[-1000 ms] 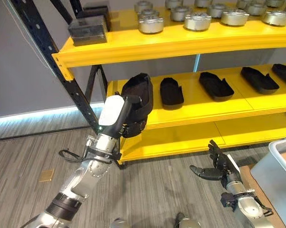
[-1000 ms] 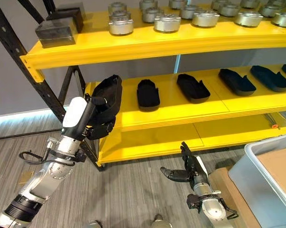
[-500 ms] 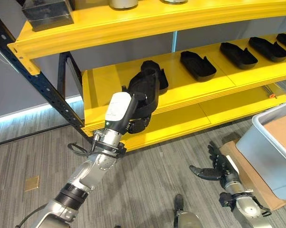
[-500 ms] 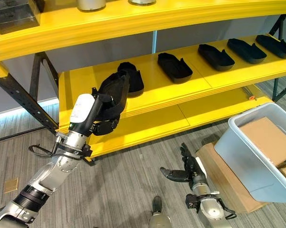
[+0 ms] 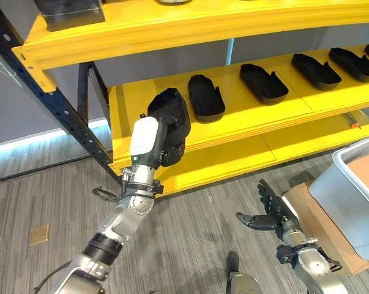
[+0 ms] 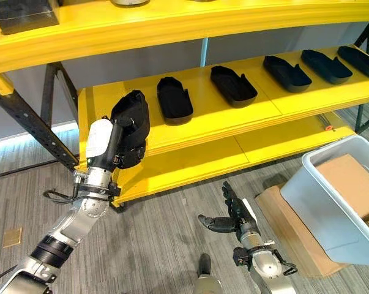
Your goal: Move parts from the plastic box to the shelf.
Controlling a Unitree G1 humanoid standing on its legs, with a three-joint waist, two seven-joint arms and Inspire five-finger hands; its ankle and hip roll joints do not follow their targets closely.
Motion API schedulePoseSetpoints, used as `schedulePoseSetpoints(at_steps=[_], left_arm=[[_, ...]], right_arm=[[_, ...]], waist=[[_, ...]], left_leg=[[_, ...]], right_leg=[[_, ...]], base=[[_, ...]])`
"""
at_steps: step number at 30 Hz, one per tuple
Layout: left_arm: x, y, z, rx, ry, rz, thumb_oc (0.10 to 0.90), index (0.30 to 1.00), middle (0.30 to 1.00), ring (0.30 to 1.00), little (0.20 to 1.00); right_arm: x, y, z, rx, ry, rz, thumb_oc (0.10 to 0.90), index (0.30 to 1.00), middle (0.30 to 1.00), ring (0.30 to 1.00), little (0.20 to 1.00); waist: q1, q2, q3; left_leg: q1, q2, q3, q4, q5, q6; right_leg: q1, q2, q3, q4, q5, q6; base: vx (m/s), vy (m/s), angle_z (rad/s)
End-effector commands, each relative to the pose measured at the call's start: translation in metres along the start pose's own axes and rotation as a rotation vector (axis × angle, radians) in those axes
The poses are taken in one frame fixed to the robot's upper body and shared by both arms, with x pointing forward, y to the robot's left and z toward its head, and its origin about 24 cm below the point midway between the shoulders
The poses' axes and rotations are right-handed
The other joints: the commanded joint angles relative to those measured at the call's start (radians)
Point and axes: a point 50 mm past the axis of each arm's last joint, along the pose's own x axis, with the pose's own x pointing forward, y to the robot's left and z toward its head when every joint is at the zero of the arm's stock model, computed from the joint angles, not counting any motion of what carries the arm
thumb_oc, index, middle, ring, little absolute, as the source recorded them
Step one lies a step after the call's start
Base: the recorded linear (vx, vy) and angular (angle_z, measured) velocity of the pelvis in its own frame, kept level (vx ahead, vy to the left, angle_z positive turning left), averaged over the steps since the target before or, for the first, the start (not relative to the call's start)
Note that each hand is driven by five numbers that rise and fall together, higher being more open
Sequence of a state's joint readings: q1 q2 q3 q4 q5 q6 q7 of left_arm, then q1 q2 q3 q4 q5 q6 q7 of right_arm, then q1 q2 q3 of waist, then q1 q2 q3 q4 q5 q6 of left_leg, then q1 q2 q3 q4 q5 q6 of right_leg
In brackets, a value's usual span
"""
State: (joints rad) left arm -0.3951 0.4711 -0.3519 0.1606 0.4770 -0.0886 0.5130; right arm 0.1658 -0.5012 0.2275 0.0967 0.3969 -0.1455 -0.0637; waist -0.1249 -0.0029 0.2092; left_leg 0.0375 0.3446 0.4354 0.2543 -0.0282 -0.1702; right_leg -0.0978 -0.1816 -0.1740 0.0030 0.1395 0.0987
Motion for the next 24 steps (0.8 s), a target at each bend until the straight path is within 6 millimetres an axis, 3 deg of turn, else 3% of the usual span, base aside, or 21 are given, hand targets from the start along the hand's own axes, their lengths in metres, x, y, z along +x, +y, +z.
schedulePoseSetpoints(at_steps=[1, 10, 14, 22, 24], left_arm=[[0.056, 0.043, 0.043, -0.011, -0.223, 0.307, 0.400, 0.300, 0.300, 0.300, 0.300], [0.081, 0.050, 0.033, 0.085, -0.157, 0.371, 0.400, 0.300, 0.300, 0.300, 0.300], [0.093, 0.063, 0.017, 0.179, -0.094, 0.394, 0.400, 0.300, 0.300, 0.300, 0.300], [0.099, 0.081, -0.005, 0.270, -0.016, 0.407, 0.400, 0.300, 0.300, 0.300, 0.300], [0.104, 0.090, -0.008, 0.298, -0.009, 0.422, 0.400, 0.300, 0.300, 0.300, 0.300]], right_arm=[[0.007, 0.002, 0.043, -0.010, -0.221, 0.053, 0.900, 1.000, 1.000, 1.000, 1.000], [0.007, 0.003, 0.044, -0.030, -0.218, 0.088, 0.900, 1.000, 1.000, 1.000, 1.000], [0.008, 0.006, 0.042, -0.035, -0.206, 0.122, 0.900, 1.000, 1.000, 1.000, 1.000], [0.008, 0.009, 0.044, -0.029, -0.212, 0.149, 0.900, 1.000, 1.000, 1.000, 1.000], [0.009, 0.009, 0.046, -0.023, -0.222, 0.157, 0.900, 1.000, 1.000, 1.000, 1.000]], waist=[[-0.019, -0.033, -0.062], [-0.056, -0.021, -0.057], [-0.071, -0.014, -0.054], [-0.073, -0.021, -0.039], [-0.072, -0.026, -0.026]], left_leg=[[-0.114, 0.140, -0.057, -0.013, 0.288, -0.092], [-0.124, 0.168, -0.038, -0.017, 0.322, -0.092], [-0.133, 0.183, -0.024, -0.017, 0.327, -0.092], [-0.169, 0.194, -0.026, 0.012, 0.302, -0.092], [-0.209, 0.207, -0.040, 0.058, 0.267, -0.092]], right_leg=[[0.126, -0.081, 0.012, 0.088, -0.161, 0.065], [0.037, -0.049, 0.052, 0.155, -0.178, 0.054], [-0.021, -0.036, 0.073, 0.196, -0.184, 0.053], [-0.089, -0.029, 0.086, 0.249, -0.196, 0.055], [-0.132, -0.028, 0.093, 0.294, -0.205, 0.053]], base=[[-0.03, -0.034, -0.06], [-0.02, -0.035, -0.15], [-0.02, -0.026, -0.18], [-0.01, -0.016, -0.07], [-0.06, -0.035, 0.01]])
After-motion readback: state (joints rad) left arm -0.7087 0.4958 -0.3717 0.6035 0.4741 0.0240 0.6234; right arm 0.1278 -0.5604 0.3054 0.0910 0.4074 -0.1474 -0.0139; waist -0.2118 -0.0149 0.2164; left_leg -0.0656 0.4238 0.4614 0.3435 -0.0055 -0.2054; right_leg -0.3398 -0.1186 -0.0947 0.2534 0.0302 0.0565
